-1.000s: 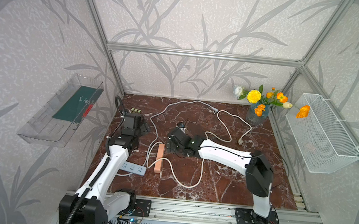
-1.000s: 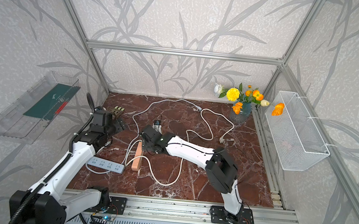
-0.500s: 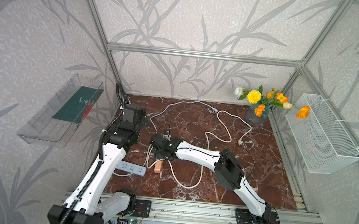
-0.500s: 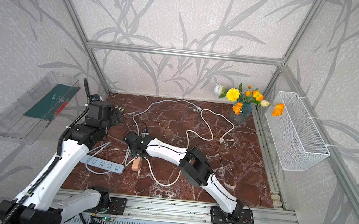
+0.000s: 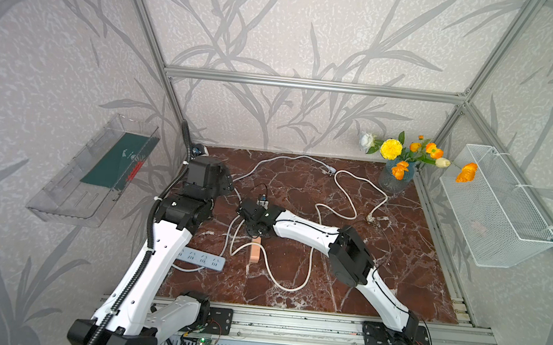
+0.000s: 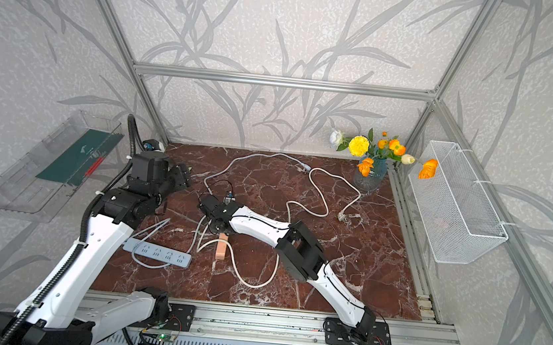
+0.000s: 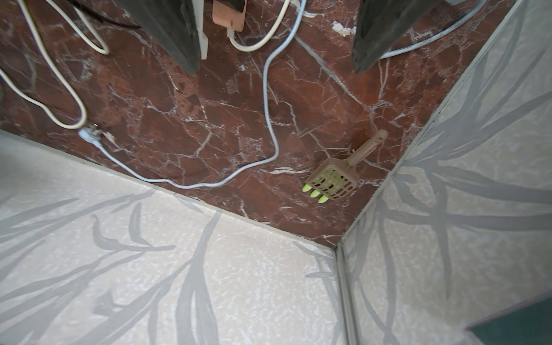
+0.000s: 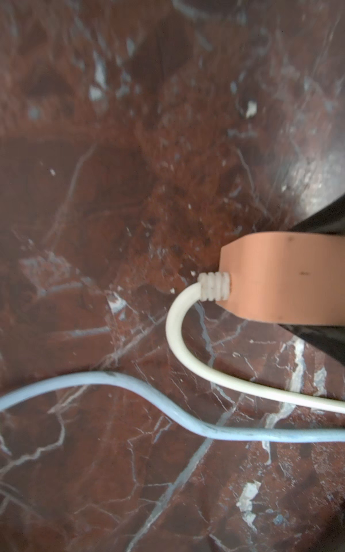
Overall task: Wrap the cord around the power strip
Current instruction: Pick up the power strip from the center of the board.
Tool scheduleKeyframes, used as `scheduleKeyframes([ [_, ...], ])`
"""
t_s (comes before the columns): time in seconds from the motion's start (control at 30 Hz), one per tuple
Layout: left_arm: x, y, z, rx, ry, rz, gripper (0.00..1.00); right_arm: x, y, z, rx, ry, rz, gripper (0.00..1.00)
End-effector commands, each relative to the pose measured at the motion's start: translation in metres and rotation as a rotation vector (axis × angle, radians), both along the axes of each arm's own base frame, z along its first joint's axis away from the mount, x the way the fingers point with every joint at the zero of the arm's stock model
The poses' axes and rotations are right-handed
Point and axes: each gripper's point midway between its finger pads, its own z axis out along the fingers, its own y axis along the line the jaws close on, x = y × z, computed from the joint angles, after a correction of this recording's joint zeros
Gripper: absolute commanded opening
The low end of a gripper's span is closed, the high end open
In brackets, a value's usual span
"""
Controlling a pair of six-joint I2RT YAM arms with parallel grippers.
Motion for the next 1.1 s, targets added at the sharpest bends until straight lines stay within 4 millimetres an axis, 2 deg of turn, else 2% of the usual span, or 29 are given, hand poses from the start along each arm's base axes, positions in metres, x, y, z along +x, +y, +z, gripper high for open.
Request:
scheduleKeyframes([
  [0.0,0.004,-0.04,0.021,-0.064,-0.03,-0.181,0.78,0.048,-0.029,0.111,0.077,-0.253,-0.037,0.33],
  [0.07,0.006,-0.058,0.027,-0.091,-0.038,-0.255,0.78,0.063,-0.052,0.163,0.035,-0.394,-0.044,0.29],
  [0.13,0.006,-0.074,0.033,-0.129,-0.051,-0.318,0.78,0.071,-0.077,0.208,-0.03,-0.527,-0.053,0.28],
  [0.2,0.006,-0.094,0.037,-0.2,-0.072,-0.395,0.78,0.073,-0.107,0.243,-0.109,-0.643,-0.088,0.28],
  [0.27,0.005,-0.125,0.033,-0.325,-0.084,-0.509,0.78,0.068,-0.126,0.259,-0.086,-0.648,-0.114,0.28],
  [0.33,0.003,-0.157,0.029,-0.483,-0.1,-0.632,0.78,0.061,-0.136,0.27,-0.045,-0.626,-0.129,0.28],
  [0.4,-0.003,-0.179,0.026,-0.632,-0.137,-0.725,0.75,0.057,-0.151,0.284,-0.066,-0.631,-0.162,0.28],
  [0.5,-0.009,-0.186,0.018,-0.661,-0.166,-0.743,0.76,0.057,-0.181,0.292,-0.019,-0.592,-0.247,0.23],
  [0.53,-0.014,-0.194,0.011,-0.618,-0.15,-0.762,0.75,0.056,-0.186,0.296,0.022,-0.583,-0.267,0.19],
  [0.6,-0.028,-0.215,-0.004,-0.468,-0.119,-0.816,0.75,0.052,-0.188,0.3,0.047,-0.568,-0.279,0.17],
  [0.67,-0.043,-0.23,-0.014,-0.313,-0.124,-0.864,0.77,0.052,-0.194,0.295,0.044,-0.53,-0.308,0.15],
  [0.77,-0.051,-0.234,-0.027,-0.11,-0.147,-0.84,0.77,0.052,-0.202,0.281,0.058,-0.465,-0.344,0.12],
  [0.9,-0.058,-0.251,-0.028,0.108,-0.17,-0.87,0.8,0.048,-0.202,0.267,0.106,-0.4,-0.369,0.13],
  [0.97,-0.054,-0.245,-0.021,0.205,-0.169,-0.822,0.79,0.048,-0.203,0.263,0.106,-0.389,-0.378,0.13],
  [1.07,-0.05,-0.208,0.006,0.234,-0.219,-0.677,0.8,0.052,-0.217,0.247,0.109,-0.331,-0.409,0.13],
])
